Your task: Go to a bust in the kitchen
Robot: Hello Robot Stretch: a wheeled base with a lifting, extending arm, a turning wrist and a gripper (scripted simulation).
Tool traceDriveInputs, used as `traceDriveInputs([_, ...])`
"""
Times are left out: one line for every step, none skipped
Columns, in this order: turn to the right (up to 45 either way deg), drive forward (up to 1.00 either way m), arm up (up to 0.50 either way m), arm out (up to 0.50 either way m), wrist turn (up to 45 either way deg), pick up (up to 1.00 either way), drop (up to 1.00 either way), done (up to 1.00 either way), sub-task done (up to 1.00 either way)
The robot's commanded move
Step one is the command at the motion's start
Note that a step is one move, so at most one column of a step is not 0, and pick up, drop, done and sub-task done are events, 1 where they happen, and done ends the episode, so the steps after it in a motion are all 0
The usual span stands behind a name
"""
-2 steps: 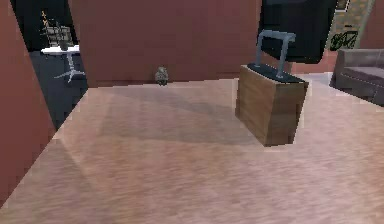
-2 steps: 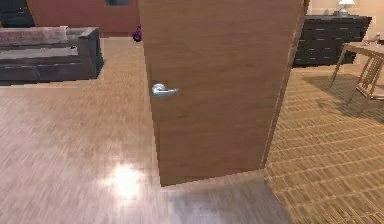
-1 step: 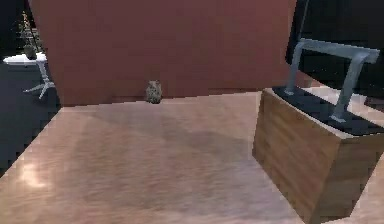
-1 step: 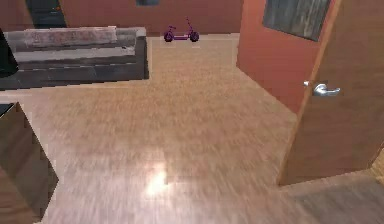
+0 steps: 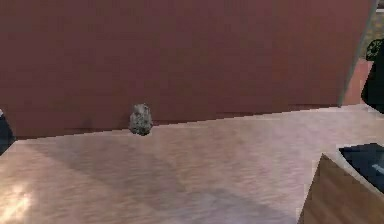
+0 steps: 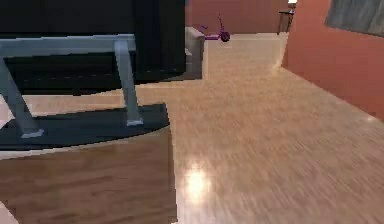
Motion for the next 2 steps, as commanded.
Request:
traceDriveInputs([0.0, 1.00, 0.00, 0.00, 0.0, 0.00, 0.00, 0.00, 0.00])
traceDriveInputs([39.0, 0.00, 0.00, 0.00, 0.0, 0.00, 0.00, 0.00, 0.00])
